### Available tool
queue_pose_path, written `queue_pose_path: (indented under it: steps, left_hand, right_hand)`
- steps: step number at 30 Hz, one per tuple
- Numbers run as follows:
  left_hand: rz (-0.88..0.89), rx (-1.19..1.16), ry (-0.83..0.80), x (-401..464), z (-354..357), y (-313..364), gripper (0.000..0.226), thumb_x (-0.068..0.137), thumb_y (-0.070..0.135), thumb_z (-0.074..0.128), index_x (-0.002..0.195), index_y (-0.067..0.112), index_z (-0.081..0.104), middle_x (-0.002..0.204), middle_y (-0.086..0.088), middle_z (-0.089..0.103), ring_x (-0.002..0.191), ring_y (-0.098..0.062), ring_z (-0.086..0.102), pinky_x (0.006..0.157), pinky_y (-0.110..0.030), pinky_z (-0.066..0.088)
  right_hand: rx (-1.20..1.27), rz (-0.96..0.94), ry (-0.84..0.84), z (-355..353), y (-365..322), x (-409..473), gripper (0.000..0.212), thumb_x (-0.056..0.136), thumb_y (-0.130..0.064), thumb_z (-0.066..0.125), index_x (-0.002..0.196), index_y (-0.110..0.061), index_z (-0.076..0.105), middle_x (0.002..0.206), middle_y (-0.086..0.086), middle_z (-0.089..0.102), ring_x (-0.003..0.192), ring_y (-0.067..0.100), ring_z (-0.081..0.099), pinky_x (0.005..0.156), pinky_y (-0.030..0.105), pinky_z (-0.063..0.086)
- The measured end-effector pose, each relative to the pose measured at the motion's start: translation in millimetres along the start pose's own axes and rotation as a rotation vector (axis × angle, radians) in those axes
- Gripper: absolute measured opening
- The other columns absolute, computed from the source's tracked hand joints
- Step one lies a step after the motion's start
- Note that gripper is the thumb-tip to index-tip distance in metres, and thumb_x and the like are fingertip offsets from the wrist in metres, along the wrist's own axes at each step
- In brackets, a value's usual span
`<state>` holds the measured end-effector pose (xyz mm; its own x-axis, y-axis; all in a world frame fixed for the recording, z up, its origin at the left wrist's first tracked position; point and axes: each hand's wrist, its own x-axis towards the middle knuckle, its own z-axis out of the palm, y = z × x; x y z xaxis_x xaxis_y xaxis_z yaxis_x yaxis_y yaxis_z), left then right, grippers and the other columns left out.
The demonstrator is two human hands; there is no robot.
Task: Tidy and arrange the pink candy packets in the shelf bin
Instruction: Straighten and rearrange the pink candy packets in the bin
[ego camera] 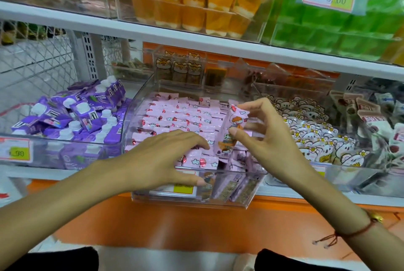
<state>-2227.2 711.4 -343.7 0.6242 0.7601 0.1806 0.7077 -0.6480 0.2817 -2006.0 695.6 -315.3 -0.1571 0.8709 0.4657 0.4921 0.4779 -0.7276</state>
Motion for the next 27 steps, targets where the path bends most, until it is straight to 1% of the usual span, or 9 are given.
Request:
queue_pose_path:
  steps: [2,4,8,10,14,16,21,24,27]
  left_hand:
    - [-0.007,-0.027,0.002,-1.9,-1.8,-1.8,0.059,0.071,0.071,0.058,0.122,0.049,0.039,0.125,0.029,0.045,0.116,0.008,0.038,0.088,-0.02,0.036]
    - [-0.012,-0.068,0.01,-3.6,-3.3,-0.8,0.055,0.07,0.069,0.062,0.118,0.05,0.04,0.122,0.032,0.046,0.114,0.01,0.039,0.09,-0.022,0.037]
    - [-0.045,-0.066,0.01,-6.2,-5.6,1.2,0.063,0.069,0.073,0.059,0.123,0.052,0.035,0.125,0.035,0.042,0.115,0.013,0.037,0.093,-0.024,0.038]
    - [-0.056,-0.087,0.012,-6.5,-6.8,1.9,0.065,0.068,0.076,0.055,0.125,0.051,0.036,0.126,0.035,0.043,0.117,0.01,0.041,0.095,-0.026,0.042]
    - [-0.065,-0.035,0.077,-2.7,-7.7,5.8,0.058,0.074,0.076,0.042,0.123,0.045,0.045,0.11,0.034,0.044,0.108,0.008,0.042,0.09,-0.025,0.041]
    - [-0.056,-0.033,0.142,0.9,-7.8,8.3,0.048,0.082,0.07,0.038,0.119,0.042,0.05,0.114,0.028,0.051,0.109,0.004,0.043,0.09,-0.029,0.042]
    - [-0.058,0.0,0.244,12.9,-4.4,10.6,0.026,0.095,0.048,0.042,0.117,0.04,0.054,0.119,0.025,0.053,0.109,0.001,0.043,0.08,-0.025,0.04]
    - [-0.056,0.022,0.249,20.8,-0.7,9.3,0.033,0.096,0.046,0.042,0.126,0.036,0.053,0.128,0.022,0.052,0.117,-0.001,0.04,0.092,-0.025,0.037]
    - [-0.074,0.073,0.205,26.9,5.4,7.9,0.041,0.097,0.047,0.037,0.135,0.033,0.046,0.136,0.018,0.048,0.124,-0.005,0.037,0.101,-0.028,0.034]
  right_hand:
    - [-0.069,0.011,-0.088,3.8,0.5,-2.7,0.033,0.085,-0.014,0.068,0.097,-0.034,0.044,0.099,-0.011,0.059,0.083,0.001,0.064,0.072,0.023,0.055]
    - [-0.309,-0.015,-0.209,12.2,5.1,-7.2,0.033,0.083,-0.015,0.071,0.097,-0.03,0.045,0.092,-0.006,0.062,0.08,0.011,0.065,0.072,0.039,0.054]
    - [-0.713,-0.188,-0.126,17.8,10.2,-4.1,0.029,0.079,-0.034,0.073,0.101,-0.024,0.057,0.107,-0.006,0.055,0.1,0.015,0.051,0.072,0.032,0.046]
    - [-0.848,-0.273,-0.173,17.3,11.4,0.0,0.027,0.081,-0.042,0.067,0.101,-0.023,0.065,0.111,-0.005,0.054,0.106,0.017,0.046,0.076,0.03,0.041]
    - [-0.785,-0.176,-0.277,12.5,12.7,3.1,0.025,0.09,-0.045,0.053,0.106,-0.032,0.068,0.111,-0.012,0.051,0.095,0.01,0.052,0.062,0.024,0.029]
    - [-0.735,-0.158,-0.329,8.6,12.0,7.1,0.022,0.091,-0.039,0.054,0.105,-0.032,0.069,0.108,-0.013,0.052,0.089,0.008,0.052,0.059,0.024,0.033]
    - [-0.666,-0.1,-0.182,-7.1,2.3,35.2,0.011,0.087,-0.028,0.062,0.095,-0.032,0.069,0.094,-0.012,0.062,0.09,0.011,0.059,0.077,0.031,0.048]
    - [-0.735,-0.051,-0.294,-4.1,0.4,51.4,0.012,0.084,-0.036,0.066,0.095,-0.032,0.07,0.093,-0.012,0.062,0.09,0.012,0.06,0.076,0.029,0.048]
    - [-0.755,0.005,-0.405,8.2,8.3,50.1,0.026,0.082,-0.041,0.068,0.104,-0.028,0.069,0.106,-0.009,0.066,0.1,0.012,0.058,0.081,0.026,0.045]
